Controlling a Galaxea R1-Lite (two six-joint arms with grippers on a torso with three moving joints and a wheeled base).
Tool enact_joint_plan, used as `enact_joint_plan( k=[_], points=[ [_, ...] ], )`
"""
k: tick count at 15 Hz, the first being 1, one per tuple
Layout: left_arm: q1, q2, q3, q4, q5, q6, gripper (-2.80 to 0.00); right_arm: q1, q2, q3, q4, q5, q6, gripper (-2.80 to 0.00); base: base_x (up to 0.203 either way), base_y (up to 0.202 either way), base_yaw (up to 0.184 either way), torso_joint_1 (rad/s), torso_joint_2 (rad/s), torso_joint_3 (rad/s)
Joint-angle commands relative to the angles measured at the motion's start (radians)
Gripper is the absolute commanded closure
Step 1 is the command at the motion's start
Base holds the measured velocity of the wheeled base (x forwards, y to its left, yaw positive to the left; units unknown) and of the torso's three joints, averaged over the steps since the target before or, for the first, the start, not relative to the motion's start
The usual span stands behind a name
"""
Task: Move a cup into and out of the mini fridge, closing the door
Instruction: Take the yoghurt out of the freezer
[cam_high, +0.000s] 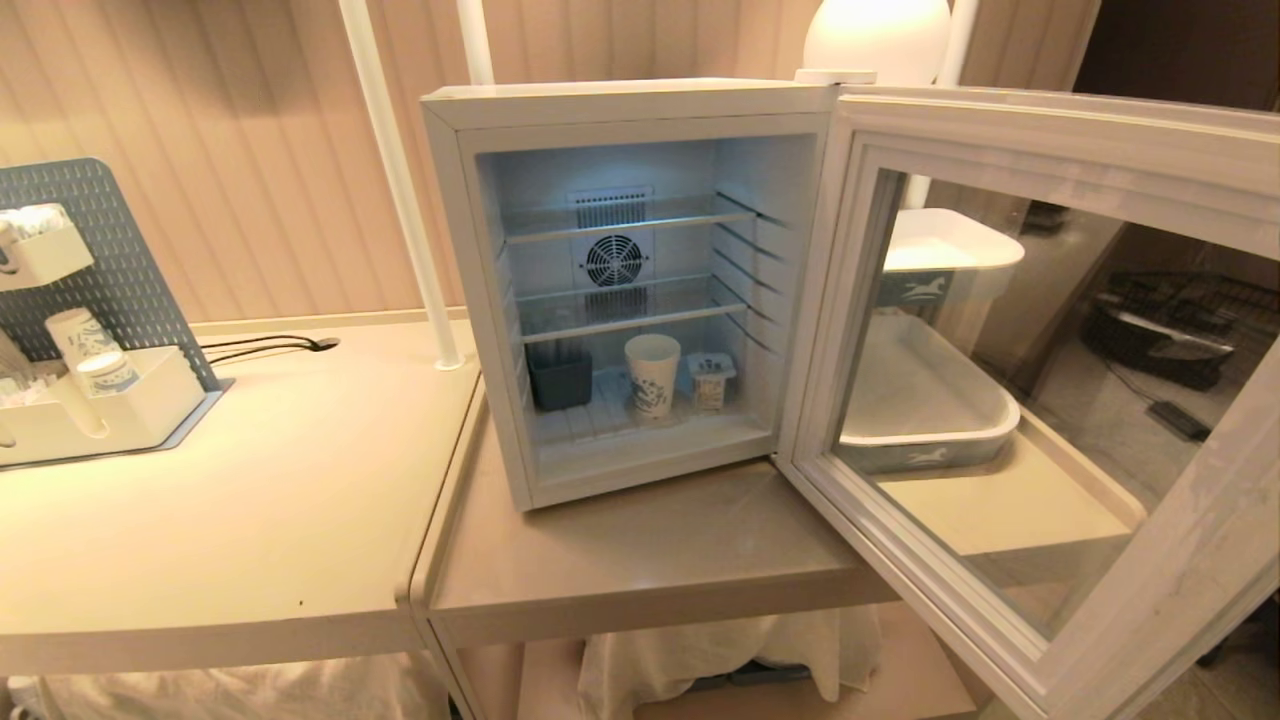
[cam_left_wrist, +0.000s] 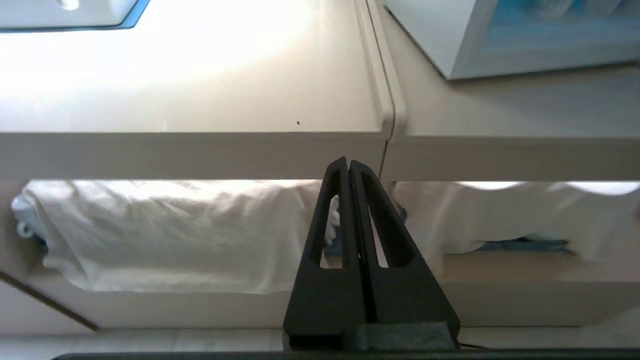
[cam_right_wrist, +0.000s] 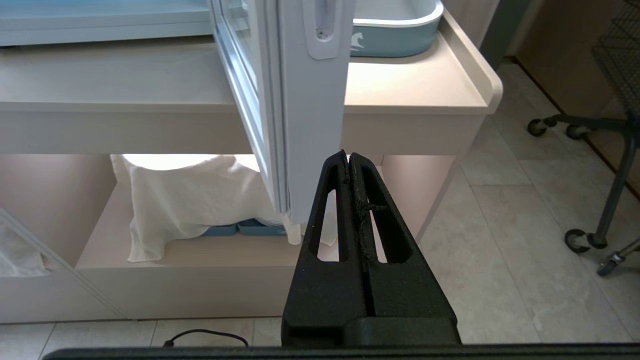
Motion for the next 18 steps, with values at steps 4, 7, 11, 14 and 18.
enact_joint_plan(
  k=[4,7,11,14,18],
  points=[
    [0.0,-0.002,0.184,-0.28,-0.077,0.055,0.0,0.001,0.002,0.005,-0.001,-0.006,0.021,0.0,0.0,0.0,0.0,0.0,0.0,0.0],
    [0.0,-0.002,0.184,-0.282,-0.078,0.066,0.0,0.001,0.003,0.012,0.001,-0.01,0.05,0.0,0.0,0.0,0.0,0.0,0.0,0.0],
    [0.0,-0.002,0.184,-0.282,-0.081,0.08,0.0,0.001,0.003,0.011,0.004,-0.013,0.048,0.0,0.0,0.0,0.0,0.0,0.0,0.0],
    [0.0,-0.002,0.184,-0.283,-0.092,0.097,0.0,0.001,0.003,0.011,0.004,-0.012,0.048,0.0,0.0,0.0,0.0,0.0,0.0,0.0],
    [0.0,-0.002,0.184,-0.283,-0.09,0.095,0.0,0.001,0.002,0.011,0.003,-0.012,0.048,0.0,-0.001,0.07,0.004,0.003,0.0,0.001]
  ],
)
